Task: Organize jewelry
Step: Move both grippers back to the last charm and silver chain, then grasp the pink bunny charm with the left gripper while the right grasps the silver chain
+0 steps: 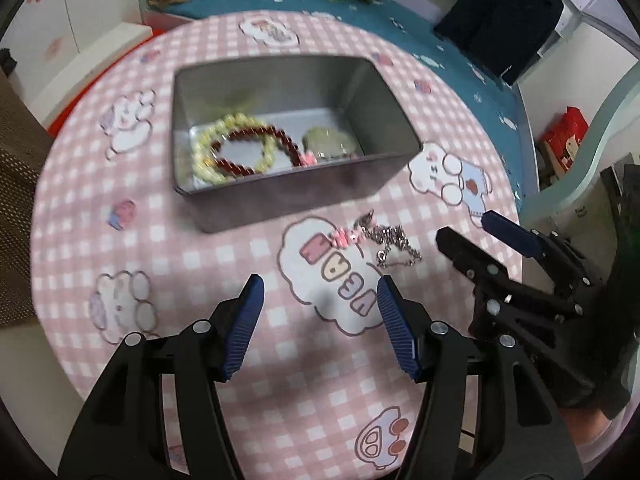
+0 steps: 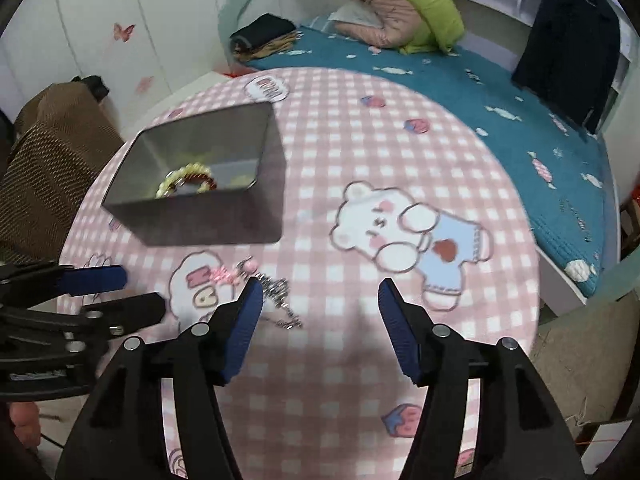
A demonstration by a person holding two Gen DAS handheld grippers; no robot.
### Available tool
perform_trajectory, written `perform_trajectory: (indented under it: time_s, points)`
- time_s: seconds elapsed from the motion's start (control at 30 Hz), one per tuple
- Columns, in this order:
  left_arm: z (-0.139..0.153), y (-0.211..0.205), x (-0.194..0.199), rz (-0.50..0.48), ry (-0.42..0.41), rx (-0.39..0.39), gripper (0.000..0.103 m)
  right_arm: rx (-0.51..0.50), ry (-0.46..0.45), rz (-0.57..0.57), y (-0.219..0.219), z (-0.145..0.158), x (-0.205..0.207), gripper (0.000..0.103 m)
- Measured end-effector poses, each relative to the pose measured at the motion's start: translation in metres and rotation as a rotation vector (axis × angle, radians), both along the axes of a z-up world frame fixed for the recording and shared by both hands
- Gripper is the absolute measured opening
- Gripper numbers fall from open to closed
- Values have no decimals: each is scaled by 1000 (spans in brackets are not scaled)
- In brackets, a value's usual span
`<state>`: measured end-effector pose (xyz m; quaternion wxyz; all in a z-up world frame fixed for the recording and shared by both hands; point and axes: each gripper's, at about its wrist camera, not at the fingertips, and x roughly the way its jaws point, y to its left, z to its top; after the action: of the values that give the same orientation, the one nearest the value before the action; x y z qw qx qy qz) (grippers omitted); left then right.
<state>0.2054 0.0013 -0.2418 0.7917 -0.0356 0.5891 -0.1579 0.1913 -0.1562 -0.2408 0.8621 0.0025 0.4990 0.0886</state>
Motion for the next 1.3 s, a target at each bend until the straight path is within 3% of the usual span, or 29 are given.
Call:
perform_trajectory:
  time_s: [0.07, 0.23, 0.5, 0.6, 0.67, 0.87, 1.0, 1.1, 1.2, 1.3]
  points:
    - [-6, -3, 2, -10, 9, -6, 55, -16, -6, 43, 7, -5, -2, 56]
    - [-13, -2, 11, -24, 28, -19, 55, -39, -26, 100, 12, -14, 0, 52]
    - [-18, -12, 18, -82, 28, 3, 55, -124, -6, 236, 40, -34, 10, 27]
    - [-18, -17, 20, -92, 22, -1, 55, -97, -5, 239, 41, -37, 13, 22]
    - [-15, -19, 20, -97, -2, -18, 52, -82, 8, 219, 36, -39, 13, 10]
    - [-18, -31, 28, -130, 0, -35, 41, -67, 26, 165, 17, -37, 10, 10]
    - [-22, -41, 30, -154, -12, -23, 39, -66, 13, 117, 4, -28, 9, 10]
    - [-29, -48, 34, -171, -14, 5, 36, -50, 2, 87, -5, -21, 8, 10]
    - [-35, -51, 37, -187, -38, 50, 23, -58, -10, 72, -9, -16, 6, 10]
    - [-36, -51, 37, -203, -40, 53, 23, -54, -17, 60, -12, -14, 5, 10]
